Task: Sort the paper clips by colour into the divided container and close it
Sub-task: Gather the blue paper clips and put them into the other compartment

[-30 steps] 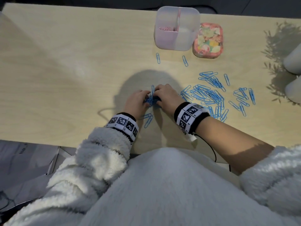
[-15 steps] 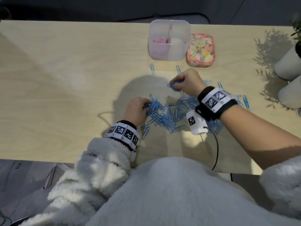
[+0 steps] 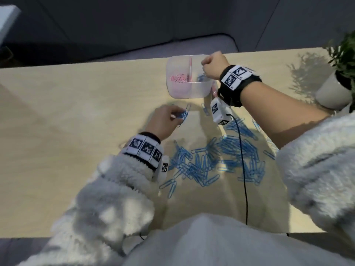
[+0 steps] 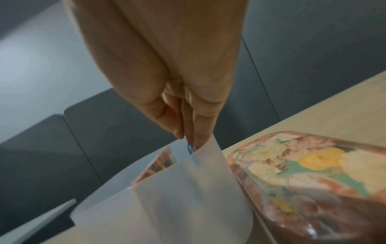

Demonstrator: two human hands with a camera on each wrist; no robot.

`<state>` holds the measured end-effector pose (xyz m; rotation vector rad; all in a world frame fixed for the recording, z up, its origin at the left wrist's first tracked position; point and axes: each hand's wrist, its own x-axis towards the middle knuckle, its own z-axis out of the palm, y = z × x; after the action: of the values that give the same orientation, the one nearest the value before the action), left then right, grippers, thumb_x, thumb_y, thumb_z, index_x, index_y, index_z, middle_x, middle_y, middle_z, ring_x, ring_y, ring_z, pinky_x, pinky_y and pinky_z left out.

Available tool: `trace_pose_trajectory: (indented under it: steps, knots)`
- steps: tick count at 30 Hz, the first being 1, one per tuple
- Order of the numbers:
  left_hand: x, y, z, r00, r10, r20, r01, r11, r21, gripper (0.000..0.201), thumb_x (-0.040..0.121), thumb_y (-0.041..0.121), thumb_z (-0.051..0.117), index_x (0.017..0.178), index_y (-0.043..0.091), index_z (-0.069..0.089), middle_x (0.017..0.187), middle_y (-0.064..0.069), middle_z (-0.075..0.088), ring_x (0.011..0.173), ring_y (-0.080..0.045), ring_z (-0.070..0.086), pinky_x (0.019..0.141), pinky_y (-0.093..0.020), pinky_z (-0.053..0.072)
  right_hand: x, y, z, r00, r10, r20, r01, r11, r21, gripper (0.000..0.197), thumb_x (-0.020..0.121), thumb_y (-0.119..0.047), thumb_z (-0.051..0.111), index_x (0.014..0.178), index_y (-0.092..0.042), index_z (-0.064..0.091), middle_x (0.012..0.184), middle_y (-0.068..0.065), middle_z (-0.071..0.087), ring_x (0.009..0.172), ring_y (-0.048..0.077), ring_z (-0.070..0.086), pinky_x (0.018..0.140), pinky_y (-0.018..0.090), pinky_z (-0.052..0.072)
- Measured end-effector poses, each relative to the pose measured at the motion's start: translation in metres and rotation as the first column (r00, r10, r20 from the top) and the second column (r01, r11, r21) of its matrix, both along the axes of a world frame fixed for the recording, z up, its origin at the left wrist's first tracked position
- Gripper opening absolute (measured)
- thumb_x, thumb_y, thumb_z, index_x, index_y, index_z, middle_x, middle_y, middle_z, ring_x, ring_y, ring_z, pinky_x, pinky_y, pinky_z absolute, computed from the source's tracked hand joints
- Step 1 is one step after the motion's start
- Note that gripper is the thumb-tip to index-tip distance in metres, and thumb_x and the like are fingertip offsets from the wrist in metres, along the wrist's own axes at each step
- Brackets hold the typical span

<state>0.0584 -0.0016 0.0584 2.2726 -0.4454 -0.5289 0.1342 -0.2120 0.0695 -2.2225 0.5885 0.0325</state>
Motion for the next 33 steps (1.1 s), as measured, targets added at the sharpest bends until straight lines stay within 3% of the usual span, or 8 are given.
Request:
trace_pose_trajectory:
  steps: [4, 8, 11, 13, 20, 23, 27, 33]
  knots:
    - [0.048, -0.04, 0.012, 0.989, 0.006, 0.148, -0.011, 0.999, 0.033, 0.03, 0.08, 0.006, 0.063, 0.11, 0.006, 0.066, 0.11, -0.013, 0.068, 0.1, -0.025, 0.063, 0.092, -0.031, 0.049, -0.008, -0.008, -0.004, 0.988, -0.118, 0.102, 0.1, 0.981, 0.165, 0.033, 0.079, -0.003, 0.044, 0.096, -0.01, 0.071, 0.098, 0.008, 0.063, 0.094, 0.017, 0.054, 0.095, 0.03, 0.044]
    - [0.09, -0.089, 0.02, 0.988, 0.006, 0.156, -0.03, 0.988, 0.15, 0.027, 0.079, 0.004, 0.057, 0.101, 0.016, 0.067, 0.104, -0.014, 0.065, 0.098, -0.031, 0.059, 0.084, -0.03, 0.046, -0.048, -0.019, -0.006, 0.949, -0.239, 0.205, 0.181, 0.946, 0.267, 0.027, 0.069, -0.01, 0.041, 0.061, -0.023, 0.064, 0.078, -0.001, 0.066, 0.08, 0.023, 0.065, 0.082, 0.035, 0.054]
    - [0.105, -0.116, 0.026, 0.981, 0.018, 0.191, -0.06, 0.974, 0.217, 0.023, 0.083, 0.006, 0.058, 0.104, 0.012, 0.065, 0.112, -0.013, 0.064, 0.108, -0.03, 0.058, 0.091, -0.031, 0.045, -0.082, -0.019, -0.01, 0.946, -0.258, 0.196, 0.185, 0.927, 0.326, 0.034, 0.08, 0.005, 0.041, 0.067, -0.017, 0.063, 0.087, 0.01, 0.065, 0.08, 0.029, 0.066, 0.079, 0.04, 0.057]
    - [0.108, -0.124, 0.026, 0.98, 0.02, 0.196, -0.067, 0.969, 0.238, 0.005, 0.084, 0.013, 0.061, 0.088, 0.013, 0.064, 0.106, -0.011, 0.064, 0.108, -0.026, 0.059, 0.093, -0.032, 0.045, -0.099, -0.02, -0.017, 0.957, -0.232, 0.177, 0.168, 0.934, 0.314, 0.029, 0.083, 0.007, 0.042, 0.077, -0.007, 0.067, 0.089, 0.014, 0.065, 0.083, 0.03, 0.067, 0.081, 0.043, 0.057]
    - [0.075, -0.073, 0.006, 0.946, 0.092, 0.31, -0.128, 0.987, 0.099, 0.033, 0.089, 0.032, 0.045, 0.08, 0.007, 0.066, 0.085, -0.015, 0.07, 0.081, -0.034, 0.064, 0.075, -0.038, 0.052, -0.119, -0.015, -0.044, 0.994, -0.075, 0.078, 0.061, 0.984, 0.17, 0.027, 0.082, 0.005, 0.043, 0.09, 0.001, 0.069, 0.082, 0.011, 0.064, 0.077, 0.024, 0.06, 0.079, 0.037, 0.053]
    - [0.052, -0.032, -0.026, 0.959, 0.023, 0.281, -0.112, 0.945, 0.307, 0.028, 0.091, 0.026, 0.045, 0.095, 0.008, 0.065, 0.101, -0.018, 0.067, 0.096, -0.037, 0.06, 0.078, -0.04, 0.048, -0.115, -0.006, -0.056, 0.996, 0.082, -0.016, -0.082, 0.997, 0.003, 0.028, 0.083, 0.001, 0.048, 0.102, 0.001, 0.068, 0.103, 0.016, 0.069, 0.096, 0.024, 0.061, 0.086, 0.026, 0.045]
    - [0.036, -0.007, -0.066, 0.969, -0.144, 0.199, 0.031, 0.876, 0.482, 0.041, 0.092, 0.022, 0.044, 0.13, 0.006, 0.045, 0.132, -0.02, 0.047, 0.119, -0.038, 0.044, 0.097, -0.045, 0.04, -0.102, 0.01, -0.072, 0.966, 0.22, -0.138, -0.241, 0.957, -0.164, 0.026, 0.088, -0.007, 0.046, 0.108, 0.003, 0.06, 0.12, 0.022, 0.054, 0.106, 0.037, 0.054, 0.087, 0.041, 0.046]
    - [0.018, -0.001, -0.075, 0.922, -0.34, 0.184, 0.175, 0.79, 0.587, 0.061, 0.091, 0.042, 0.03, 0.143, 0.011, 0.028, 0.15, -0.01, 0.031, 0.133, -0.032, 0.031, 0.108, -0.041, 0.03, -0.101, 0.038, -0.079, 0.902, 0.366, -0.229, -0.428, 0.82, -0.379, 0.033, 0.097, -0.017, 0.037, 0.122, -0.006, 0.054, 0.121, 0.018, 0.045, 0.118, 0.034, 0.04, 0.088, 0.042, 0.043]
